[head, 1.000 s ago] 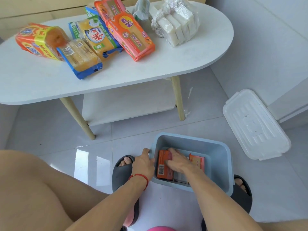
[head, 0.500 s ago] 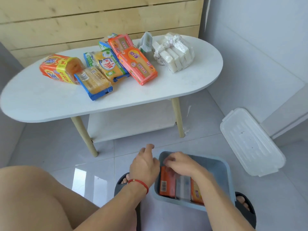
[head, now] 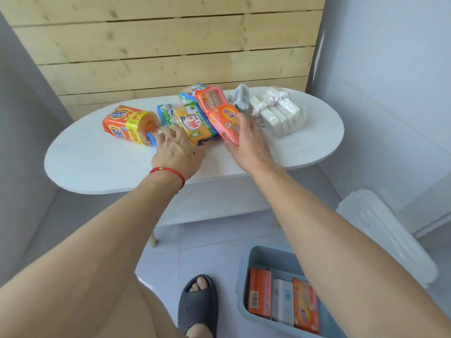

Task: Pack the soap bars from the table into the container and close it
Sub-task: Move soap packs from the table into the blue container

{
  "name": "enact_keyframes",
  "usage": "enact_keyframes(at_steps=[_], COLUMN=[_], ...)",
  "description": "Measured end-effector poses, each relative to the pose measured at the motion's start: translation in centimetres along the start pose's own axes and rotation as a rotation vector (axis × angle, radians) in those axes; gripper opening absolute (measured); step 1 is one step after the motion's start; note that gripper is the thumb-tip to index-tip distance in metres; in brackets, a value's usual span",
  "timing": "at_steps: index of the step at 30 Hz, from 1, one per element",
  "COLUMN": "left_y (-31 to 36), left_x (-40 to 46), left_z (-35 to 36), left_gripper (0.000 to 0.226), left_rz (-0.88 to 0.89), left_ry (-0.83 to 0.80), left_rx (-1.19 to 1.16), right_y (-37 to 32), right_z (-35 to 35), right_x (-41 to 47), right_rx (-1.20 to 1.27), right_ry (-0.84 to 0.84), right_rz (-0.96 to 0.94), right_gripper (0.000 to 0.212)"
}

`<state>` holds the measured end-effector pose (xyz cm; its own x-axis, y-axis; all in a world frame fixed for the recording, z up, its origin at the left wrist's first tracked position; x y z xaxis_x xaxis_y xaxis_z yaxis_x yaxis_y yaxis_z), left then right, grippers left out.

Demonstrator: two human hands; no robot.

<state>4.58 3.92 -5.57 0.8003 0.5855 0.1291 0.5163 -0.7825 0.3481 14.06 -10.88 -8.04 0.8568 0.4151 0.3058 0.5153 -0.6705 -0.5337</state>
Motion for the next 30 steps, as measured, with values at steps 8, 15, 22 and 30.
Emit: enact_keyframes(at_steps=[8, 15, 22, 30], left_y=[0.5, 0.4, 4.6, 5.2], left_x=[-1.0, -5.8, -16.1, -23.7], left_z=[-0.8, -1.7, 3.6, 21.3], left_gripper=[0.053, 0.085, 0.081, 0.096], left_rz=[-0.042, 0.002, 0.176, -0.077], left_ry=[0.071, -0.101, -0.466, -1.092], left_rx=[0.064, 0.079, -0.182, -0.098], right_y=[0.4, 2.7, 10.7, 19.2], right_z=[-2.4, -6.0, -6.8, -0.4], right_x=[-3.8, -10.0, -20.2, -29.9], right_rx=[-0.166, -0.01, 0.245, 0.039], right_ry=[-0.122, -0.146, -0.402, -0.801], right_rz=[0.231, 0.256, 0.396, 0.871], right_gripper=[0.076, 0.074, 0.058, 0.036])
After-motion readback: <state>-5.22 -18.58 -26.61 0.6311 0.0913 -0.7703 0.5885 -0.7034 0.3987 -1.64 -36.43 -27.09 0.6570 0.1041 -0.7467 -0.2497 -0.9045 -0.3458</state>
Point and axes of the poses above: each hand's wrist, its own x-axis towards the middle knuckle, its own z-axis out of the palm, y = z × x, the point moved 3 cm from there along x, towards the middle knuckle, and after that the axes turned 3 degrees about -z, right-handed, at the moved point
